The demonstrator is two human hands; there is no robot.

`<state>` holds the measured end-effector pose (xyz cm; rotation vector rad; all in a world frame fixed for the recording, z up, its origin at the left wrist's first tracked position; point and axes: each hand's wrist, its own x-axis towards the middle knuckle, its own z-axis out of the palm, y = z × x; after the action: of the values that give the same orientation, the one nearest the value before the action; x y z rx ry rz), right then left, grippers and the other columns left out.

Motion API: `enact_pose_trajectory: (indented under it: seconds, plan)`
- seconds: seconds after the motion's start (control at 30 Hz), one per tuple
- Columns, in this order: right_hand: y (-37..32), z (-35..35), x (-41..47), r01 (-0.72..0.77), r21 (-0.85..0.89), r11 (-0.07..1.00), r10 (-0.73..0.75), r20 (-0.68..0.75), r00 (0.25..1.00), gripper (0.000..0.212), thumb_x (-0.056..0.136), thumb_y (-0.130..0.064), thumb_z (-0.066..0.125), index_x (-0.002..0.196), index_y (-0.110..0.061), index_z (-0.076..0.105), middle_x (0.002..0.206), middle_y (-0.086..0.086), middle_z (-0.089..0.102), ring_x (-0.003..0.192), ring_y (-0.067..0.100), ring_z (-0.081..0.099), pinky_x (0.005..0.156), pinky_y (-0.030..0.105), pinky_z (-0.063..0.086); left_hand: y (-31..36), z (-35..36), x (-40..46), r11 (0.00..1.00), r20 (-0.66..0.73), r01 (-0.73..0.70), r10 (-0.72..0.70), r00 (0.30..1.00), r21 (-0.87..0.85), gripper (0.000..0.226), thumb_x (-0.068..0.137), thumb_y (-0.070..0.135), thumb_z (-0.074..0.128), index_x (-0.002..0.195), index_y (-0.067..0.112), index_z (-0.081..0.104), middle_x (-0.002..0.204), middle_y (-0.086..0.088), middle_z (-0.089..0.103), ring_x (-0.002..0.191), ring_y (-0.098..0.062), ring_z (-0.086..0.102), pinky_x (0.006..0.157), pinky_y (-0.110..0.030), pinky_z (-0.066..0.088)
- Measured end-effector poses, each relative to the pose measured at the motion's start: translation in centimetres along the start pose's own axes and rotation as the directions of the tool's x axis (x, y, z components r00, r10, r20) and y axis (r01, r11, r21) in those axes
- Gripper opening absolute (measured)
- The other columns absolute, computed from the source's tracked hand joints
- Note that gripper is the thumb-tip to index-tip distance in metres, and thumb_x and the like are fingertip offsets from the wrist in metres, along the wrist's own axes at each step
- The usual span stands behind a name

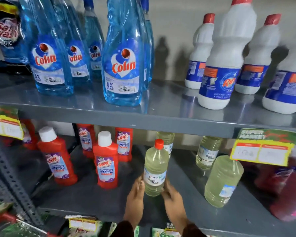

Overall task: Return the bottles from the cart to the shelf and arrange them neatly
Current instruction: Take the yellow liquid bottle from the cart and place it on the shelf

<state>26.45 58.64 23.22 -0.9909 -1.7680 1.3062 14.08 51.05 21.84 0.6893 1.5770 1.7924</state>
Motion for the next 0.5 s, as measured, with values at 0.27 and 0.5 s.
enact_pose_trajectory:
  seconds: [0.27,0.5]
  plan:
    - [1.5,-0.2,0.7,-0.052,0.214,0.975,0.042,0.052,0.998,0.049,0.100,0.005,0.045,0.133,-0.030,0.053,0.132,-0.021,0.059,0.122,-0.010,0.052,0.115,0.030,0.035,0.0,0.2,-0.3,0.999,-0.005,-0.034,0.034,0.999,-0.036,0.036,0.100,0.019,0.047,0.133,0.010,0.056,0.137,0.001,0.059,0.130,-0.011,0.052,0.115,-0.034,0.035]
    - [1.6,-0.5,0.9,-0.003,0.467,0.885,-0.031,0.064,0.997,0.046,0.098,0.012,0.037,0.118,-0.019,0.066,0.125,0.000,0.067,0.122,0.013,0.060,0.109,0.031,0.043,-1.1,0.4,0.9,0.991,0.002,-0.101,0.101,0.995,-0.090,0.035,0.098,-0.001,0.042,0.132,0.001,0.051,0.138,-0.015,0.056,0.128,-0.024,0.051,0.116,-0.044,0.034]
